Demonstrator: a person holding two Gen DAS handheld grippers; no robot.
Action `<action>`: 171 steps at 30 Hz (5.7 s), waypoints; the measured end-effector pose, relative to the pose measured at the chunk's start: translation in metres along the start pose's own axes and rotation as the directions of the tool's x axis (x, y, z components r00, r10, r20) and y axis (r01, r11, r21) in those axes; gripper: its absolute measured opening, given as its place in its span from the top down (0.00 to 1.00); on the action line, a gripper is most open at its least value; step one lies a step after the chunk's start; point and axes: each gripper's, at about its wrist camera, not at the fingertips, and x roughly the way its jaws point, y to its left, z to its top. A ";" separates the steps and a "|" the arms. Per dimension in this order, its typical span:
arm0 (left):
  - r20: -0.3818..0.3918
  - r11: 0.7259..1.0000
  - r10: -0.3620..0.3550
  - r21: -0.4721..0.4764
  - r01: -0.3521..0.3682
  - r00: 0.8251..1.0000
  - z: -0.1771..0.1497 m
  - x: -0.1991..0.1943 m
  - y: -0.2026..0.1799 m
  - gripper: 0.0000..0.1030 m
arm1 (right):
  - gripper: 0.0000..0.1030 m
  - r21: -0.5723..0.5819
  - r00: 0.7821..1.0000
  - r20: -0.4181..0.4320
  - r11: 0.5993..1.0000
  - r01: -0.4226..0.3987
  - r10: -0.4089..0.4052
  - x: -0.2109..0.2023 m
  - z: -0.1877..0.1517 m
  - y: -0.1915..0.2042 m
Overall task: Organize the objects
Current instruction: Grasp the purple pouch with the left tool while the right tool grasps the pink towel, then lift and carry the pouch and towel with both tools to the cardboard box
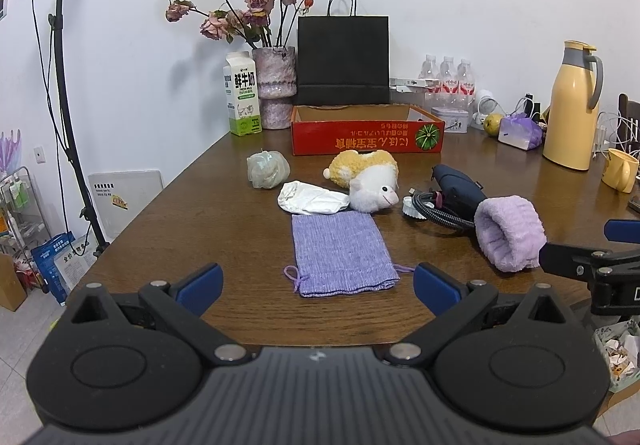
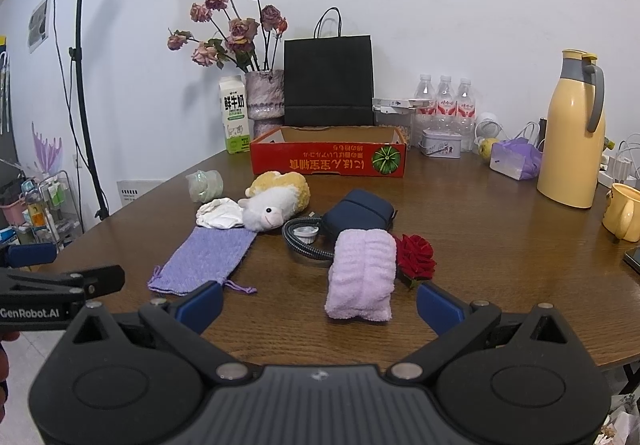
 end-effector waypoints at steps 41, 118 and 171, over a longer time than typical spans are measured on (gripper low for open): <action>-0.136 1.000 -0.007 -0.018 0.004 0.991 0.013 0.104 -0.006 0.00 | 0.29 -0.086 0.998 -0.028 0.995 0.054 -0.057 0.101 0.001 -0.019; -0.181 0.999 -0.033 -0.024 0.029 0.983 0.007 0.140 -0.007 0.81 | 0.55 -0.046 1.000 -0.016 0.999 0.024 -0.025 0.100 0.001 -0.027; -0.052 0.999 -0.046 0.020 0.047 0.998 0.116 0.172 -0.014 0.83 | 0.56 -0.105 0.993 0.108 0.994 -0.030 0.042 0.144 0.115 -0.019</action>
